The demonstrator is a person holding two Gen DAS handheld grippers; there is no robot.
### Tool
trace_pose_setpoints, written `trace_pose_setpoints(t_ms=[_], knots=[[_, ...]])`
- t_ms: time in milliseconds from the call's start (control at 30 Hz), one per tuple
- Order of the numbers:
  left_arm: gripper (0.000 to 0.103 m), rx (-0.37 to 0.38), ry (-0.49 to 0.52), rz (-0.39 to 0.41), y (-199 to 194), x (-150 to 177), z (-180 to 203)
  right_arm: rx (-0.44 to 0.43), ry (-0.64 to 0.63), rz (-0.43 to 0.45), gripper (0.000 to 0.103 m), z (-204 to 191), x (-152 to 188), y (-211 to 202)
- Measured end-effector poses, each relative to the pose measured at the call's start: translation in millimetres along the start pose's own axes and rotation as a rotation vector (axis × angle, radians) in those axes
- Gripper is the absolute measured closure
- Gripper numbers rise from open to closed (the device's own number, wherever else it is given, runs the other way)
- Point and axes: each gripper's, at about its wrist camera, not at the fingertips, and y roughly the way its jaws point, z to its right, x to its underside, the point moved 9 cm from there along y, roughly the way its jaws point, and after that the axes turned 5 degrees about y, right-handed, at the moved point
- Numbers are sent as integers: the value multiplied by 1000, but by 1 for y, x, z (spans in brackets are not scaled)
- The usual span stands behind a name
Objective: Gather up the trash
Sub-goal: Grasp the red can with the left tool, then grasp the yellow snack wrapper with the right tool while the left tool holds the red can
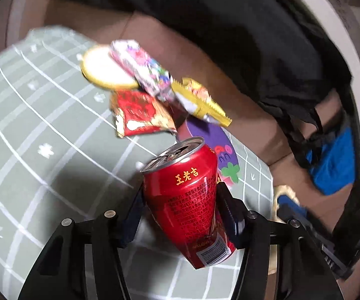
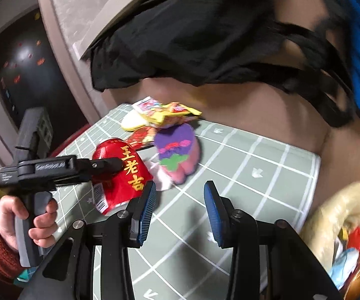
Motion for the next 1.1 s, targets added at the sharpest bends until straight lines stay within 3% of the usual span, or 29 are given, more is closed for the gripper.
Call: trace_pose_setpoints(t_ms=[300,433,567,700,767,867,933,1033,1100], knots=[[48,-182,125,218,-93,-28,-46,58,-139,39,65,-45,-55,37],[48,-198,138,257,-115,-31,-62,109,-136,44,65,-48,-88,82],[48,-192,147,236,-116,-27,-73,164,-126,5,65,-42,-102,130],[48,-173,102,222,-116,-23,-89,180,-115,-60,65,-32,-97,160],[48,-178,90,226,-115,-23,-94,105,-76,-124,64,-33,-84,165],[48,-157,64,219,-111,-21,-95,33,-67,-146,65,-42,-71,151],[48,-148,58,218,-109,-20,-92,12,-85,-156,71,-48,-61,140],[48,-129,64,215,-106,-17,-82,27,-166,-144,90,-59,-50,123],[48,-123,72,213,-106,-16,-77,21,-199,-132,94,-68,-47,112]])
